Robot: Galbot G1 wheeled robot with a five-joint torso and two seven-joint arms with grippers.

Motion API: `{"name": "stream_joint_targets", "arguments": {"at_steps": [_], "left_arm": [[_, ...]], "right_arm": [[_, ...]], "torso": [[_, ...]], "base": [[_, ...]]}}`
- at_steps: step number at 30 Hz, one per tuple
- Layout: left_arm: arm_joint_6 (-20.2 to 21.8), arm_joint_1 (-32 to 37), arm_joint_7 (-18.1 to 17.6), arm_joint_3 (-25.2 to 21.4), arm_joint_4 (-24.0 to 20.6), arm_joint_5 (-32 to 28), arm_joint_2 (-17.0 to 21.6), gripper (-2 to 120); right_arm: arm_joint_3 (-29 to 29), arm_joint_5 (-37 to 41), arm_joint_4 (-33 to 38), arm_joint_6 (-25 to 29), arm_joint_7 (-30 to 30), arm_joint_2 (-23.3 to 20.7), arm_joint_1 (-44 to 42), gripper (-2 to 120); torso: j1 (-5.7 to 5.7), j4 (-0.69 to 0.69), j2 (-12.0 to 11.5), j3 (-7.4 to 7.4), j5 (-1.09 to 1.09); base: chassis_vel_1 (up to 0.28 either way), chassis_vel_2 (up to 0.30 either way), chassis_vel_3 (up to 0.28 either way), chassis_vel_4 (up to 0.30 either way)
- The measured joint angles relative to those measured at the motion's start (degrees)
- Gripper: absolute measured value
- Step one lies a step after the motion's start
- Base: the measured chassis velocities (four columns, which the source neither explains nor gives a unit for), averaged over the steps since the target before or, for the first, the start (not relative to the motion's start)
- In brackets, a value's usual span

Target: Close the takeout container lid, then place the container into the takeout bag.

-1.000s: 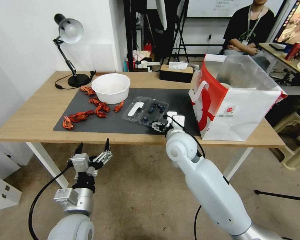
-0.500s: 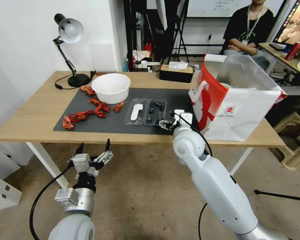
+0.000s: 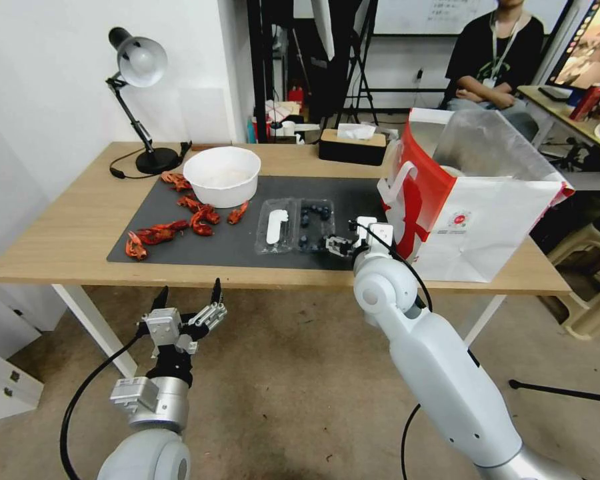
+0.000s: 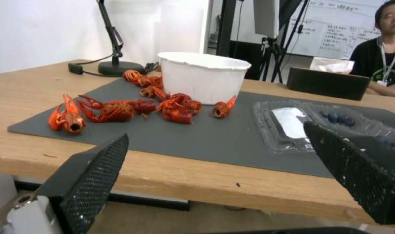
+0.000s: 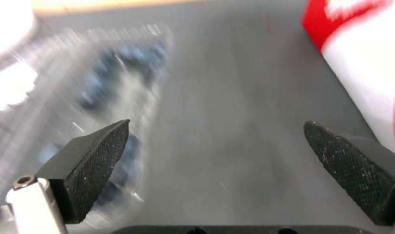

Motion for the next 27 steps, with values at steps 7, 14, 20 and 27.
{"name": "stream_joint_targets", "arguments": {"at_steps": [7, 14, 20, 27], "left_arm": [[0.0, 0.1, 0.0, -0.1, 0.1, 0.0, 0.0, 100], [0.0, 0.0, -0.1, -0.4, 0.1, -0.1, 0.0, 100], [0.0, 0.0, -0.2, -0.4, 0.0, -0.2, 0.0, 100], [0.0, 0.1, -0.5, -0.5, 0.0, -0.3, 0.6, 100]], "right_arm": [[-1.1, -6.8, 4.1, 13.6, -12.0, -1.3, -3.5, 100], [-0.7, -16.8, 12.2, 25.0, -23.3, -6.0, -11.9, 100], [6.6, -25.8, 22.7, 29.9, -29.1, -11.3, -24.5, 100], [13.1, -34.2, 31.0, 34.4, -28.3, -12.8, -39.3, 100]], "torso": [[0.0, 0.01, 0.0, 0.0, 0.01], [0.0, 0.0, 0.0, 0.0, 0.0], [0.0, 0.01, 0.0, -0.01, 0.01], [0.0, 0.0, 0.0, -0.01, 0.0]], "base": [[0.0, 0.0, 0.0, 0.0], [0.0, 0.0, 0.0, 0.0], [0.0, 0.0, 0.0, 0.0], [0.0, 0.0, 0.0, 0.0]]}}
